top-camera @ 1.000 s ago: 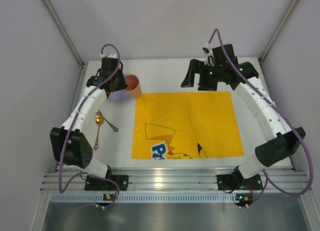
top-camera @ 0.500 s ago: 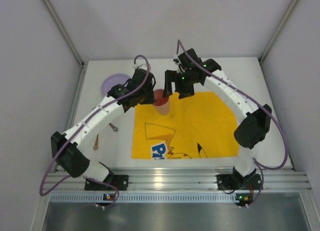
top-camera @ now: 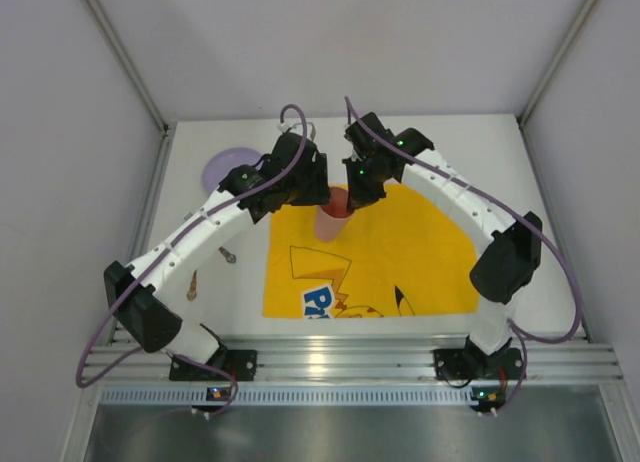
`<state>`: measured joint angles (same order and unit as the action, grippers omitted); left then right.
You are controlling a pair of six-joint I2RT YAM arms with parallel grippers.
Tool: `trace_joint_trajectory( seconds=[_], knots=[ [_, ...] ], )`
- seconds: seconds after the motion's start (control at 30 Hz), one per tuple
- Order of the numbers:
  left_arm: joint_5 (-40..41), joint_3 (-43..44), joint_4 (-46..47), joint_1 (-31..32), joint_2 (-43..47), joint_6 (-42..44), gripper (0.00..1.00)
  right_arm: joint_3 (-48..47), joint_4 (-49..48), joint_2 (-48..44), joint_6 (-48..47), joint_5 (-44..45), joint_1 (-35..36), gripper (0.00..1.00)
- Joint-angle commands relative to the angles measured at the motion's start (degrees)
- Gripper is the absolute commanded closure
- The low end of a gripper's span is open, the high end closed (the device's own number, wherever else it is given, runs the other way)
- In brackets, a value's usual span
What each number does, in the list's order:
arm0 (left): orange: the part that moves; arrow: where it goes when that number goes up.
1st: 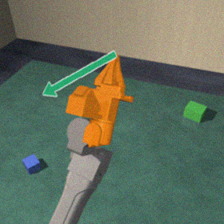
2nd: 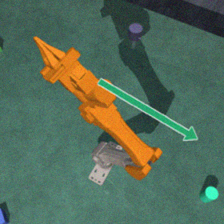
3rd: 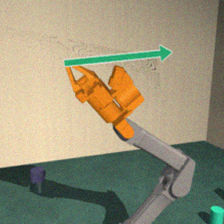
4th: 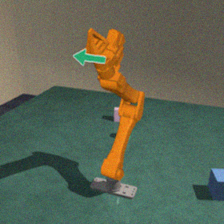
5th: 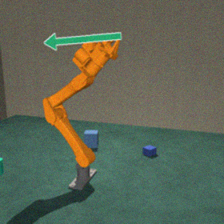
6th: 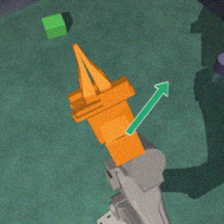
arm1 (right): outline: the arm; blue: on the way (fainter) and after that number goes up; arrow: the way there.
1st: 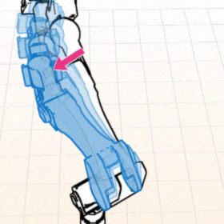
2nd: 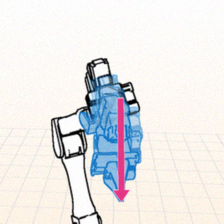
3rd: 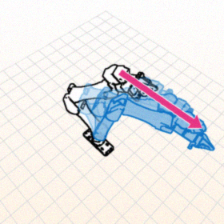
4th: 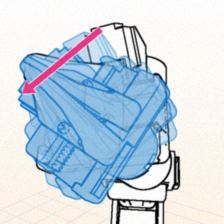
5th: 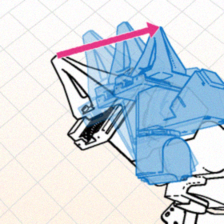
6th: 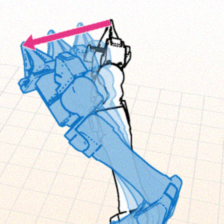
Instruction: Set the dinner table for one person
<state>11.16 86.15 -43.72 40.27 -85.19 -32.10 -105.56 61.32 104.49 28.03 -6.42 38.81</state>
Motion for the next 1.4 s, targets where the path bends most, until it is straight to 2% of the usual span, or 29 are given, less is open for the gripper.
trace_joint_trajectory(
  seconds=[0.0,0.03,0.13,0.23,0.37,0.4,0.5,0.67,0.77,0.9,1.03,1.17,1.23,1.27,1.33,1.37],
  knots=[
    [-1.05,4.02,3.12,1.3,-0.77,1.07,0.4,-4.83,4.51,0.72,-1.31,7.54,-0.49,1.0],
    [-0.53,4.11,3.12,1.39,-0.86,1.07,0.15,-5.7,5.21,0.98,-1.57,8.17,-0.83,1.0],
    [5.17,3.15,3.12,1.13,0.36,1.6,0.02,-8.61,8.28,1.68,-2.98,10.63,-3.2,1.0],
    [5.2,0.44,3.73,-3.52,2.83,2.04,0.01,-8.61,8.9,0.72,-4.38,12.04,-8.38,1.0],
    [-4.38,-6.68,8.12,-15.46,6.08,1.86,0.02,-6.68,9.17,-1.39,-5.88,13.35,-18.65,1.0],
    [-5.7,-8.18,10.39,-19.49,7.13,2.04,0.02,-6.68,9.34,-1.48,-6.23,14.4,-20.07,1.0],
    [-10.53,-14.58,15.05,-25.93,8.02,2.83,0.01,-6.77,9.43,-0.87,-6.67,16.78,-24.82,1.0],
    [-20.29,-21.98,23.15,-38.04,7.23,-1.03,0.02,-6.24,8.47,2.38,-5.71,18.02,-31.07,1.0],
    [-22.75,-24.8,27.19,-42.53,5.48,-1.74,0.04,-5.54,6.98,3.88,-5.27,18.37,-32.82,1.0],
    [-22.93,-25.24,29.39,-44.84,1.7,-0.6,0.04,-1.77,1.81,4.59,-4.39,18.9,-33.36,1.0],
    [-24.52,-26.21,33.08,-47.21,-0.68,-2.09,0.05,10.16,-9.18,2.04,-1.41,17.23,-33.97,1.0],
    [-25.13,-25.16,34.5,-48.27,-2.87,-2.01,0.06,14.06,-13.33,1.77,0.44,16.78,-34.41,1.0],
    [-25.4,-23.93,34.5,-48.36,-4.02,-1.3,0.06,14.33,-13.51,1.69,0.45,16.61,-34.33,0.83],
    [-25.22,-23.66,34.41,-48.44,-5.24,-1.21,0.06,14.24,-13.68,1.68,0.36,17.05,-34.5,0.59],
    [-25.13,-23.13,34.67,-48.53,-6.3,-1.3,0.06,13.98,-13.51,1.16,-0.08,16.87,-34.59,0.45],
    [-25.13,-22.96,34.59,-48.71,-7.52,-1.3,0.07,13.8,-13.51,1.07,-0.26,16.53,-34.68,0.35]
  ],
)
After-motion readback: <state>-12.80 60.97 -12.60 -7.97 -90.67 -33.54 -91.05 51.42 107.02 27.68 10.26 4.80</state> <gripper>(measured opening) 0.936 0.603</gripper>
